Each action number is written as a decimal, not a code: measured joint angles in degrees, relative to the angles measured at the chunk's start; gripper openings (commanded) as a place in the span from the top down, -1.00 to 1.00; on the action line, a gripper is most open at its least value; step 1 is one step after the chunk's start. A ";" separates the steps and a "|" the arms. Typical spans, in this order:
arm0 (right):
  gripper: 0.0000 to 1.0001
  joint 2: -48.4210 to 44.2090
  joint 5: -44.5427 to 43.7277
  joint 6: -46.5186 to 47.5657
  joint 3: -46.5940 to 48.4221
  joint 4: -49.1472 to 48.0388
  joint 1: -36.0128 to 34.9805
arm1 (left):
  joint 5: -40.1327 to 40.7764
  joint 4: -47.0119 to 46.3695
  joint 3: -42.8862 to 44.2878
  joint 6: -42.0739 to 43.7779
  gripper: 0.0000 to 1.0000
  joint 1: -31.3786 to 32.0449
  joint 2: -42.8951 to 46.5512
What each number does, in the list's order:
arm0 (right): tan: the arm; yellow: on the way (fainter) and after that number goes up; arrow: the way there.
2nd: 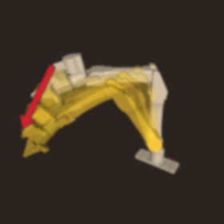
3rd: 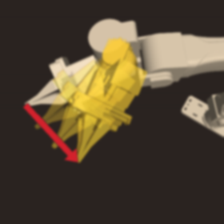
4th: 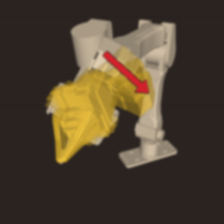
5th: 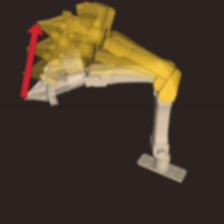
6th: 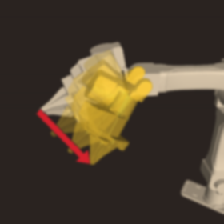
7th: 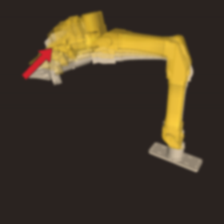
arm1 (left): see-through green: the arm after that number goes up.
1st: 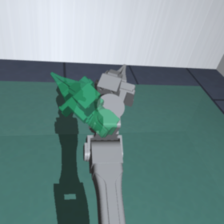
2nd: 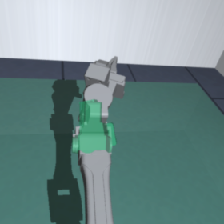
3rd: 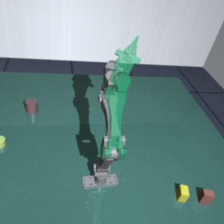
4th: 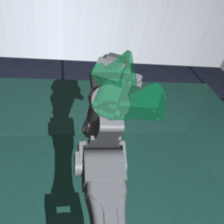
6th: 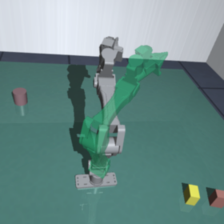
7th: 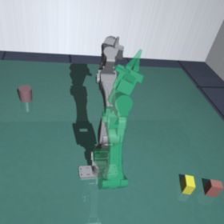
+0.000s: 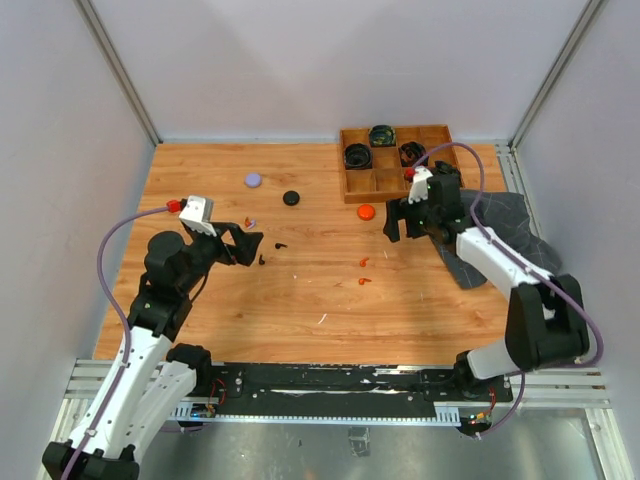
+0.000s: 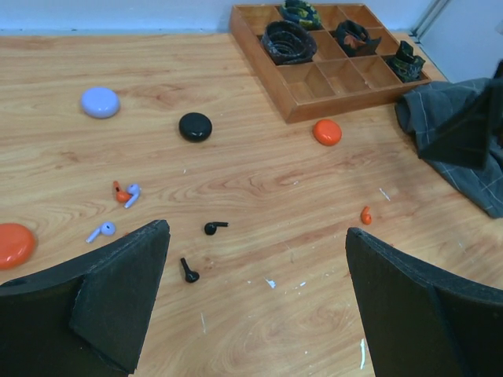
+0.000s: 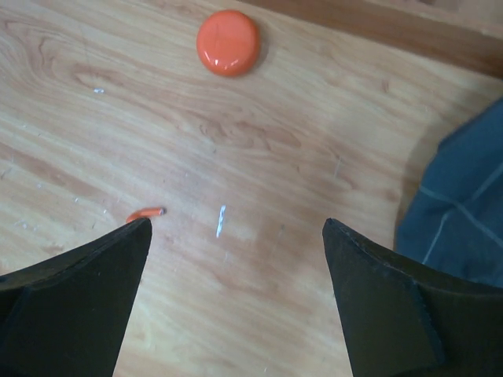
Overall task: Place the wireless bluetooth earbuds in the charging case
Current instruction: Pick up the charging case at the center of the board.
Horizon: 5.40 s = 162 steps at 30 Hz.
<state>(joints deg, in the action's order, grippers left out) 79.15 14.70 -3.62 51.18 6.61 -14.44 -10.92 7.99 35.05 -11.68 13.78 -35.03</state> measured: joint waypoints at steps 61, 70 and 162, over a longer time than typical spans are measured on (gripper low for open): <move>0.25 7.08 1.79 26.18 13.05 4.85 -28.92 | -21.07 3.30 4.72 -3.91 -0.77 0.68 -16.00; 0.24 4.74 3.10 32.61 13.07 6.78 -36.37 | -32.24 1.95 4.81 -7.82 -0.58 0.68 -21.53; -0.14 11.23 22.27 -53.46 -12.35 -84.48 -24.87 | -4.74 -60.43 -17.92 -50.12 0.99 13.53 -15.89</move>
<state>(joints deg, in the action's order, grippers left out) 90.39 36.97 -57.08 38.83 -77.87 -39.31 -15.66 -52.45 17.12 -61.80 27.31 -50.92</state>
